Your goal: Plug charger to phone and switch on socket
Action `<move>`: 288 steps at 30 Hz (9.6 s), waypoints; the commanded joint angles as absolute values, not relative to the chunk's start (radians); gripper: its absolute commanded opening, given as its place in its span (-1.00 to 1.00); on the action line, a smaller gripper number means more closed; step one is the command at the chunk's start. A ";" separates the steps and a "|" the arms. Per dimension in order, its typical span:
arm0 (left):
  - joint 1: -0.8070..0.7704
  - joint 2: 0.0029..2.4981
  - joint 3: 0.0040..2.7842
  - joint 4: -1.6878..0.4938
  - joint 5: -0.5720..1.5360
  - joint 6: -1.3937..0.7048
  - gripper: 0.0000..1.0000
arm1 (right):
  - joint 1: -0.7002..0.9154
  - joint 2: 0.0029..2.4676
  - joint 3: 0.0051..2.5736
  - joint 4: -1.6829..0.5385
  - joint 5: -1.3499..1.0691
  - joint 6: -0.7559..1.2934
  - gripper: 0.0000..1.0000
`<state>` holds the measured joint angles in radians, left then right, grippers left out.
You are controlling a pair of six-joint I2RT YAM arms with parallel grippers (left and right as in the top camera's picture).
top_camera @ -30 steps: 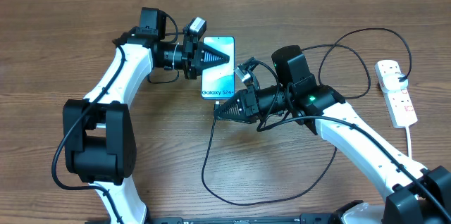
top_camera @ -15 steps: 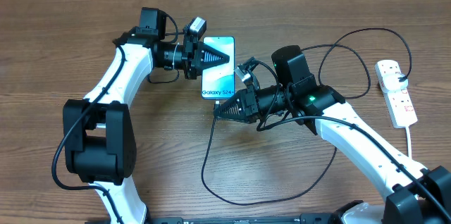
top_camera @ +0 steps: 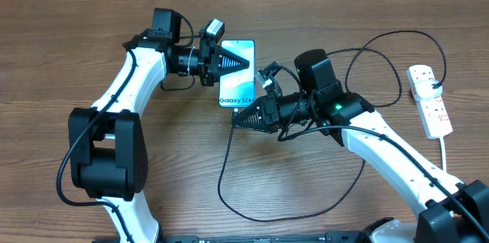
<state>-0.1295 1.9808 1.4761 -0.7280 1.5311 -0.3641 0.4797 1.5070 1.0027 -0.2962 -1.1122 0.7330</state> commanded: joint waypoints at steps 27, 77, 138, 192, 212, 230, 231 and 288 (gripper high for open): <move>-0.138 1.965 1.489 -0.729 1.582 -0.347 -0.92 | 0.468 1.498 1.029 -0.289 -1.096 0.737 -0.93; -0.094 1.965 1.489 -0.680 1.458 -0.353 -0.92 | 0.393 1.498 1.029 -0.470 -0.857 0.648 -0.93; 0.210 1.965 1.489 -0.957 1.017 -0.265 -0.92 | 0.697 2.117 1.499 -0.939 -0.126 0.607 -0.04; 0.209 1.965 1.489 -0.990 1.013 -0.240 -0.92 | 0.389 2.156 1.470 -1.253 -0.074 0.709 0.22; 0.209 1.965 1.489 -0.991 1.013 -0.238 -0.92 | 0.430 2.156 1.426 -1.113 -0.044 0.759 -0.37; 0.209 1.965 1.489 -0.991 1.012 -0.231 -0.92 | 0.429 2.156 1.426 -1.109 0.083 0.760 -0.30; 0.209 1.965 1.489 -0.991 1.012 -0.231 -0.91 | 0.429 2.156 1.427 -1.107 0.086 0.759 -0.30; 0.187 1.963 1.489 -0.936 1.581 0.007 -0.91 | 0.399 1.874 1.474 -1.297 -1.219 -0.511 -0.92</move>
